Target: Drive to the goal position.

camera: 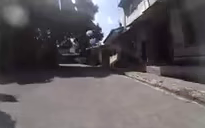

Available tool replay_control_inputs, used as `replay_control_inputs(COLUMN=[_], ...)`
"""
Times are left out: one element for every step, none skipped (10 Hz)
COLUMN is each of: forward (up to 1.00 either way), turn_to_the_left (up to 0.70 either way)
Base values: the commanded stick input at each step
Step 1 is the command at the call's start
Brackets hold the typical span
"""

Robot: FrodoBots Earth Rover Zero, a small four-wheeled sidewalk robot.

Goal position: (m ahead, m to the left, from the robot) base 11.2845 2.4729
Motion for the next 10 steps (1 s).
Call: replay_control_inputs(forward=[1.00,1.00,1.00,1.00,1.00,1.00,1.00,1.00,1.00,1.00], turn_to_the_left=[0.00,0.00,0.00,0.00,0.00,0.00,0.00,0.00,0.00,0.00])
